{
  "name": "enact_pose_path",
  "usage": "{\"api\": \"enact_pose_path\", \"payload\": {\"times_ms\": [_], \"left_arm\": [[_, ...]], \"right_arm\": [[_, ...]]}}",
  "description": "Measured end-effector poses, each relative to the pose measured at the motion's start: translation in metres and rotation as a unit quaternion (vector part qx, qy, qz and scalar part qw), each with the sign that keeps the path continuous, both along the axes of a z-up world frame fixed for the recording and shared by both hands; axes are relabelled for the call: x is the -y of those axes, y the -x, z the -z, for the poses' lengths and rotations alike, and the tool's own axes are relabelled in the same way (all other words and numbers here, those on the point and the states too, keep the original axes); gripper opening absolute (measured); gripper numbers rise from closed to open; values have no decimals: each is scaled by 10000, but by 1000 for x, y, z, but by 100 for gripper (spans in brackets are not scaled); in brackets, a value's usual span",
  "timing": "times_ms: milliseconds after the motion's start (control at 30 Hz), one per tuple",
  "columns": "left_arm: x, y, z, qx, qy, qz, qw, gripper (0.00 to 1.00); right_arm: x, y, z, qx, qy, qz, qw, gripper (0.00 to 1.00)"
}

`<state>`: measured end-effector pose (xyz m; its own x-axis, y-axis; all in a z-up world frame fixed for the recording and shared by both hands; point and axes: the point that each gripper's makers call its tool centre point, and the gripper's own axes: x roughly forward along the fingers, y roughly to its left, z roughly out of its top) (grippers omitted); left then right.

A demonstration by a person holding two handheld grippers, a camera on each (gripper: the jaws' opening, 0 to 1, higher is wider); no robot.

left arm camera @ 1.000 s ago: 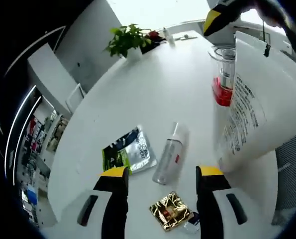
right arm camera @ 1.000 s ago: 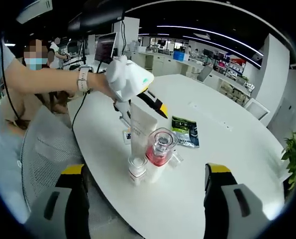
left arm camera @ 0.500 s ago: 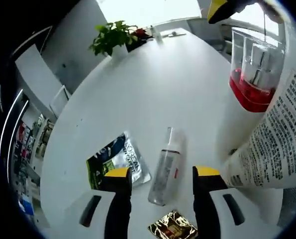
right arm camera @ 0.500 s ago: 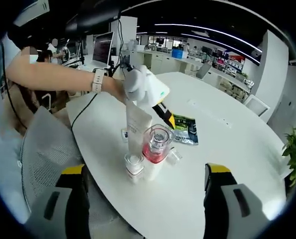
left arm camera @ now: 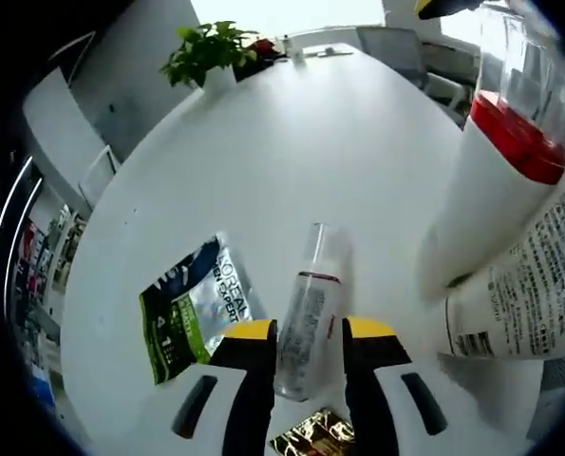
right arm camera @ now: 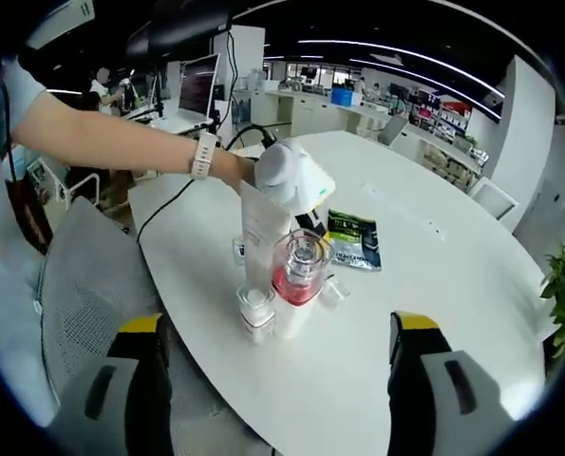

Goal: Arrange the skincare products in the storage area until every visible bottle or jar stands upright without overlapping.

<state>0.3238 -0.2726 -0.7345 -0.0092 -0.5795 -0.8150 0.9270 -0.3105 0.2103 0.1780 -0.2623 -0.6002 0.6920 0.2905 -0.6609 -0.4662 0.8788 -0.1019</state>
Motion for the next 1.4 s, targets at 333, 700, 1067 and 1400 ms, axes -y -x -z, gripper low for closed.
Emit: {"api": "enact_pose_path", "payload": {"times_ms": [333,700,1067,1400], "left_arm": [[-2,2,3,-86,-103,-2,9999,19],[-1,1,4,-76,-28,-259,9996,17],[-15,-7,-16,-364,412,-860,9948,16],[-53,-18,-46,-462,1009,-1728,9787,16]], "right_arm": [[3,2,-2,40,-31,95,9999,95],[1,2,-1,42,-57,86,9999,94],[-3,3,0,113,-274,166,9994,91],[-9,1,-11,435,-1177,415,9912,85]]}}
